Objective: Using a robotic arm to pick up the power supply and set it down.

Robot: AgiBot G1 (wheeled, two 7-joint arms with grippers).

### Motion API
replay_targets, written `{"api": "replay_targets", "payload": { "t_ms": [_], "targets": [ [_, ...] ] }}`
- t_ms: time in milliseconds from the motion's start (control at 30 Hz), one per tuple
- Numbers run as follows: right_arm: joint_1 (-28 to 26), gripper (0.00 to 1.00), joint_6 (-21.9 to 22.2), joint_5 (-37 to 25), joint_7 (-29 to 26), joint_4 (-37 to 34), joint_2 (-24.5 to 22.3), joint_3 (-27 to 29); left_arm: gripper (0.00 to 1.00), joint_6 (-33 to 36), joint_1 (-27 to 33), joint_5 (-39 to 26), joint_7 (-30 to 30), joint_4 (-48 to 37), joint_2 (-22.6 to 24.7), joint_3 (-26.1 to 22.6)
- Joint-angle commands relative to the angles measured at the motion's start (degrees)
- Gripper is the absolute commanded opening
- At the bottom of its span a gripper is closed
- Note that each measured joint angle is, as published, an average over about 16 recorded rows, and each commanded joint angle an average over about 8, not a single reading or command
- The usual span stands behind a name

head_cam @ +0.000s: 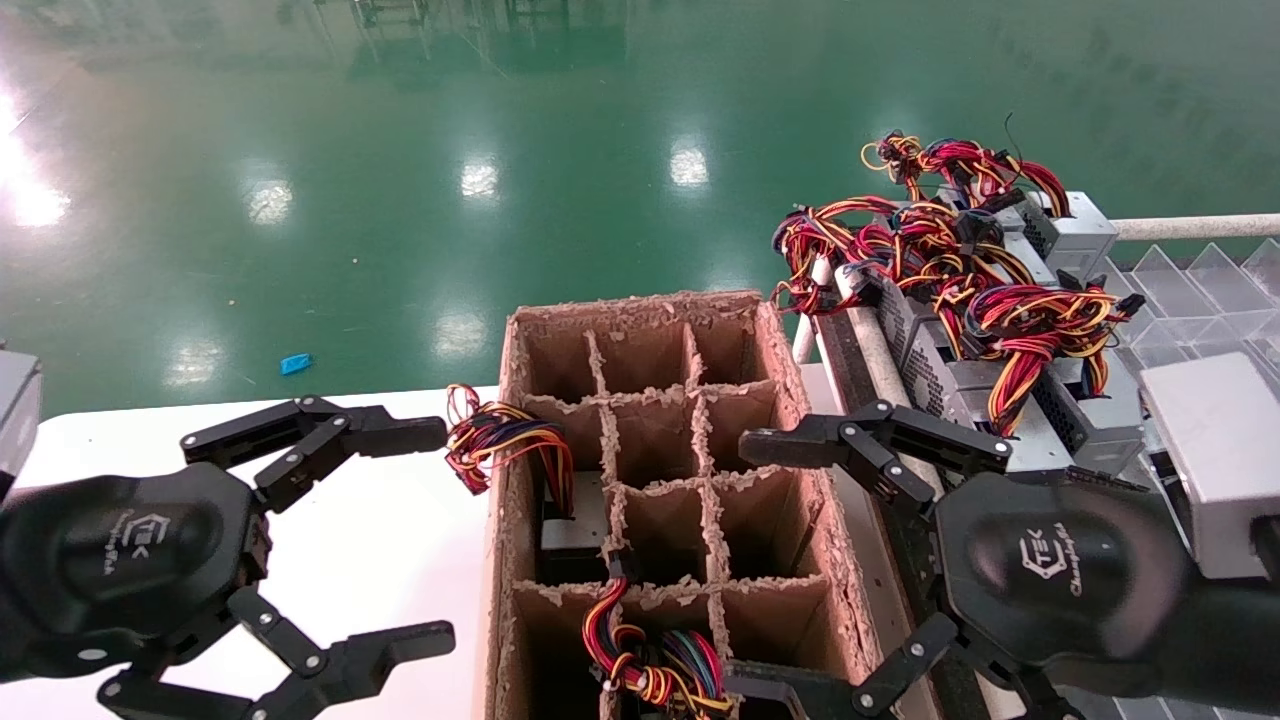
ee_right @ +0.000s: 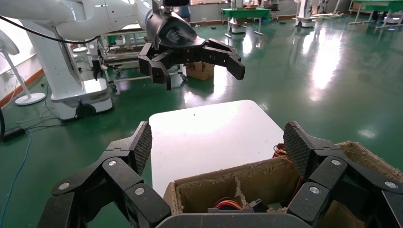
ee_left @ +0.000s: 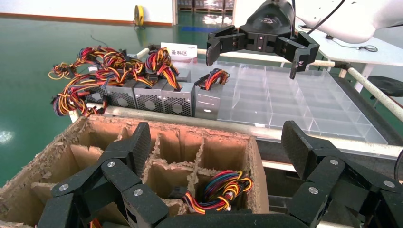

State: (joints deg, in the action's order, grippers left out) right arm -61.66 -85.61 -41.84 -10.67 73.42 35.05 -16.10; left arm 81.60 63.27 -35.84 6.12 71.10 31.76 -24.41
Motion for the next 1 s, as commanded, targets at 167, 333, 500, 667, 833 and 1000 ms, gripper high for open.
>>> {"api": "replay_targets", "payload": {
  "t_ms": [167, 333, 500, 667, 833, 1000],
  "targets": [
    [0.0, 1.00, 0.0, 0.0, 0.0, 0.0, 0.0, 0.0, 1.00, 0.0, 0.0, 0.0, 0.0, 0.0, 0.0, 0.0],
    [0.0, 1.00, 0.0, 0.0, 0.0, 0.0, 0.0, 0.0, 1.00, 0.0, 0.0, 0.0, 0.0, 0.0, 0.0, 0.0],
    [0.0, 1.00, 0.0, 0.0, 0.0, 0.0, 0.0, 0.0, 0.61, 0.0, 0.0, 0.0, 0.0, 0.0, 0.0, 0.0],
    [-0.8, 1.00, 0.6, -1.4, 0.3, 0.2, 0.1, -0.2, 0.00, 0.0, 0.0, 0.0, 0.0, 0.0, 0.0, 0.0],
    [-4.2, 1.00, 2.7, -6.7, 1.0, 0.0, 2.1, -2.0, 0.00, 0.0, 0.0, 0.0, 0.0, 0.0, 0.0, 0.0],
    [-9.5, 1.00, 4.6, -14.6, 1.8, -2.0, 6.4, -5.5, 0.00, 0.0, 0.0, 0.0, 0.0, 0.0, 0.0, 0.0]
  ]
}}
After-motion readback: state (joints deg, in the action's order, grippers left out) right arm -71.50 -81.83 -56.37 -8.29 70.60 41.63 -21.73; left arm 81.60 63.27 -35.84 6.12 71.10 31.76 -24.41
